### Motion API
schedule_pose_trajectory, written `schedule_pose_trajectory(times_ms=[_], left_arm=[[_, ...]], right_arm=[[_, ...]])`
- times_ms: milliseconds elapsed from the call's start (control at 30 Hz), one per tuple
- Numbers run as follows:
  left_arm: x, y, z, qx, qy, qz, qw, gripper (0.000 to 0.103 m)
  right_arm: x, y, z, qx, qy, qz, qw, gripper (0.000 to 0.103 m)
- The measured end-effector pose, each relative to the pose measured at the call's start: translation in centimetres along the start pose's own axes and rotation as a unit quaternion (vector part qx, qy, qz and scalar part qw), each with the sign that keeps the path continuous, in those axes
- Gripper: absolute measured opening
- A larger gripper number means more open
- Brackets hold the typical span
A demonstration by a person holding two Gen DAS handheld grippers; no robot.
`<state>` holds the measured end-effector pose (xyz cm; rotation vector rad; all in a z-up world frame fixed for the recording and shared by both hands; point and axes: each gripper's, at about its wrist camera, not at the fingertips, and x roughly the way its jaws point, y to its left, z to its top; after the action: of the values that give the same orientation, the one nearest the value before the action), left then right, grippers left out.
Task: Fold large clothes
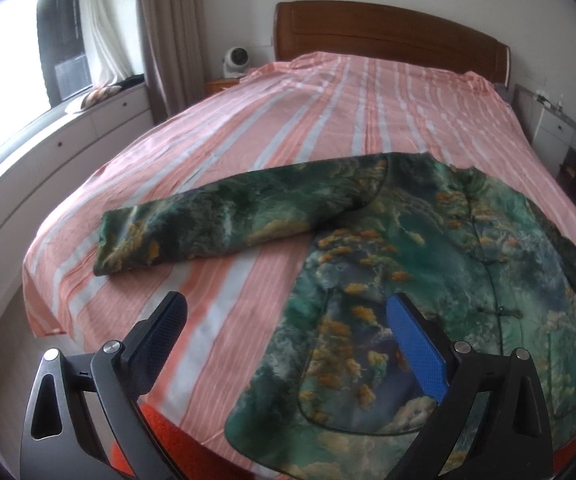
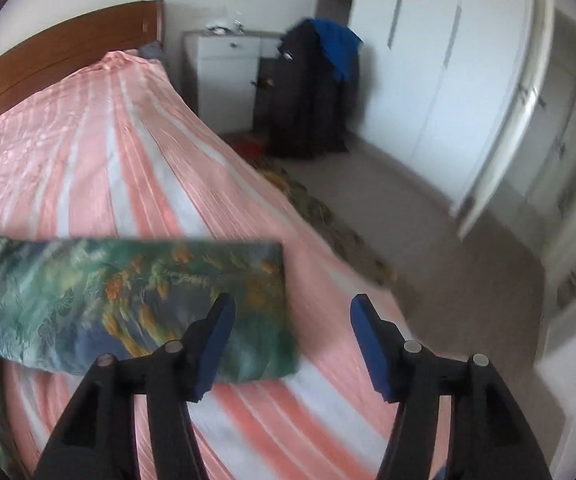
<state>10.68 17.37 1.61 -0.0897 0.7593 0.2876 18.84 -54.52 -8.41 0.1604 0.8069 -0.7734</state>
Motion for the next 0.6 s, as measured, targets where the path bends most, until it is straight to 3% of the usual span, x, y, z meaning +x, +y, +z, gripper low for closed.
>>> schedule_pose_trajectory(times_ms=[67,167,267,333,433,600], left_arm=[[0.0,-0.8,-0.3,0.016,0.002,-0.011,0.9998,0.100],[1.2,-1.0,-1.0,0.030,0.019,-0.017,0.9992,0.101],[3.3,-0.3,-1.8,0.019,0.072,-0.029,0.9968,0.101],[3.8,0.1,-2.4,0.007,0.090,-0.043,0.9950,0.101],[3.7,0.4,-3.1,0.009,0.100,-0.061,0.9931,0.101],[3.8,0.2,-4.1,0.033,0.118,-0.071,0.9900,0.101]], right_arm=[[-1.3,-0.1,-3.0,0.013,0.012,0.024,1.000,0.060],[-5.7,2.1,-7.9,0.024,0.003,0.127,0.992,0.066],[-11.5,6.1,-13.1,0.012,-0.002,0.273,0.962,0.085],[-13.8,7.9,-15.6,-0.008,0.002,0.317,0.948,0.086],[-17.1,9.9,-19.0,-0.045,0.000,0.346,0.937,0.086],[-18.2,11.2,-21.5,-0.079,-0.012,0.327,0.942,0.086]])
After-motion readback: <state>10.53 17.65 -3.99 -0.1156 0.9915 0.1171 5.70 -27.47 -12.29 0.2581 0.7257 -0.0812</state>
